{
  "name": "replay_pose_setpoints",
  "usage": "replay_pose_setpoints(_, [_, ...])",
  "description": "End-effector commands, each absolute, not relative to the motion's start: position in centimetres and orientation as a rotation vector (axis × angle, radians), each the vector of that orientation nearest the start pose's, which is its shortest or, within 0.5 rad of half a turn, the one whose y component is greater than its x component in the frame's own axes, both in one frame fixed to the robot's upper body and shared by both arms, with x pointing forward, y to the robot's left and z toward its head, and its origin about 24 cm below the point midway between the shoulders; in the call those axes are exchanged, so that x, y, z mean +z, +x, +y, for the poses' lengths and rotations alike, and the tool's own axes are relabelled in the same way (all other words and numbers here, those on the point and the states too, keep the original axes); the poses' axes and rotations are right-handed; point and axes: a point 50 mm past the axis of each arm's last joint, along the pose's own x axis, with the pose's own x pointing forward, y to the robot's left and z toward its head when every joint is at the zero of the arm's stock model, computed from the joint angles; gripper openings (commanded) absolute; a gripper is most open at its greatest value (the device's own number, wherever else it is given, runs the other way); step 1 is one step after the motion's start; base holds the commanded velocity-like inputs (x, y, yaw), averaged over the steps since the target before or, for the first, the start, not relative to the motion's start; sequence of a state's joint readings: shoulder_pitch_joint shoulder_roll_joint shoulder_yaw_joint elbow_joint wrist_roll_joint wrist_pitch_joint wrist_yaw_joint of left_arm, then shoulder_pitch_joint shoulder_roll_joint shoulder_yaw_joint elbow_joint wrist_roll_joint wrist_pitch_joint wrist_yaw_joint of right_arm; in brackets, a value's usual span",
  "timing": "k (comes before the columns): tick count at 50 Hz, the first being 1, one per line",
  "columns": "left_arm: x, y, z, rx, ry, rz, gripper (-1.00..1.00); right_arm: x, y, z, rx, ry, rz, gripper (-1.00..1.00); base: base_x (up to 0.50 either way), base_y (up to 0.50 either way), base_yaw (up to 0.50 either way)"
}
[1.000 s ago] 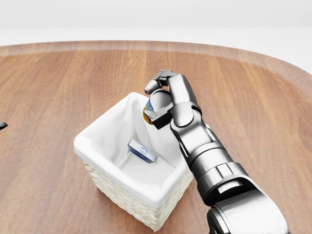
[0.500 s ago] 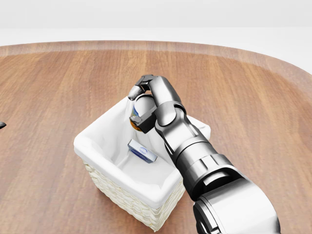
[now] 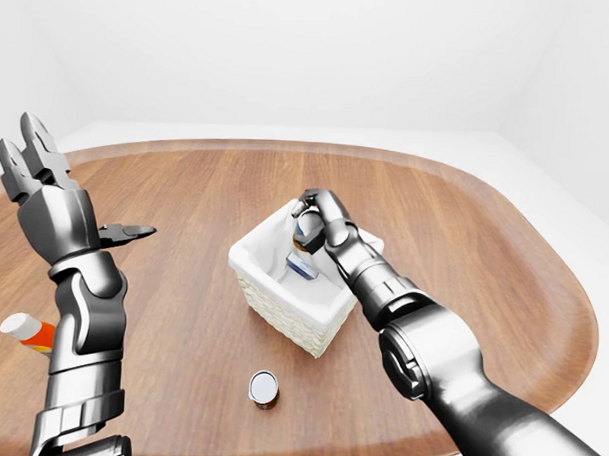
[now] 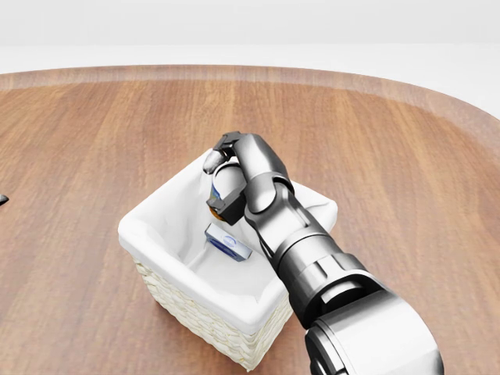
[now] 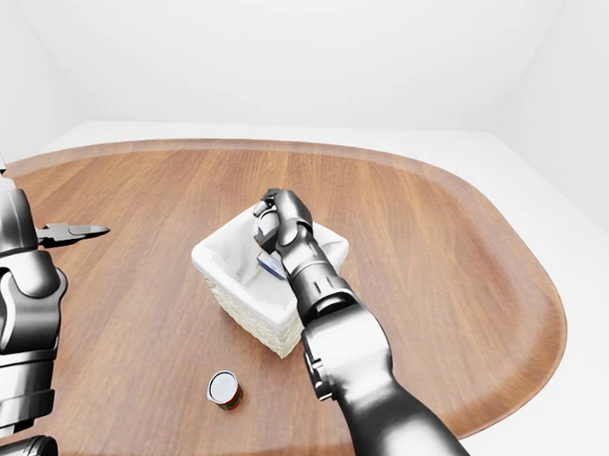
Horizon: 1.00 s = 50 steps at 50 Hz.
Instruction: Pick up the alphabet soup and the cream cheese box, and put them in the basket.
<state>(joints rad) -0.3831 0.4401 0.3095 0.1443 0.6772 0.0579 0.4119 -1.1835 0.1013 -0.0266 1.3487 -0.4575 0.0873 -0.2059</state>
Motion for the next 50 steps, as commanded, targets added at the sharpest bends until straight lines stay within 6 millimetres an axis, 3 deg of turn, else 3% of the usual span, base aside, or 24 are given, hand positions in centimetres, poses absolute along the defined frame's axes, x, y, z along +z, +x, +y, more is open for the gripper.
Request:
replay_pose_setpoints(1, [17.6,29.1,29.7,0.807,0.967,-0.359,1.0,11.9,40.2,-3.8,0.137,-0.666,0.124,-1.0,0.0,0.0,0.0])
replay_pose_setpoints(3, [17.6,29.1,29.7,0.806,0.967,-0.359,1.0,11.8,40.2,-3.8,0.138,-0.664,0.126,-1.0,0.0,0.0,0.0])
replay_pose_setpoints(4, [17.7,29.1,29.7,0.805,0.966,-0.359,1.0,12.0,40.3,-3.9,0.125,-0.632,0.13,-0.87,0.0,0.0,0.0])
replay_pose_setpoints(5, [17.7,29.1,29.7,0.807,0.966,-0.361,1.0,12.1,40.3,-3.8,0.132,-0.639,0.126,-0.08,0.0,0.0,0.0])
replay_pose_setpoints(6, [17.7,29.1,29.7,0.807,0.966,-0.361,1.0,12.1,40.3,-3.8,0.132,-0.64,0.126,-0.08,0.0,0.0,0.0])
replay_pose_setpoints(7, [17.7,29.1,29.7,0.808,0.964,-0.362,1.0,12.2,40.3,-3.9,0.122,-0.653,0.118,1.0,0.0,0.0,0.0])
replay_pose_setpoints(19, [17.6,29.1,29.6,0.805,0.963,-0.363,1.0,13.0,40.6,-3.8,0.121,-0.645,0.098,1.0,0.0,0.0,0.0])
replay_pose_setpoints(32, [17.6,29.0,29.6,0.802,0.969,-0.361,1.0,20.1,41.6,-2.4,0.103,-0.658,-0.099,1.0,0.0,0.0,0.0])
replay_pose_setpoints(50, [17.6,29.0,29.6,0.802,0.973,-0.362,1.0,26.0,41.4,-1.3,0.089,-0.686,-0.283,1.0,0.0,0.0,0.0])
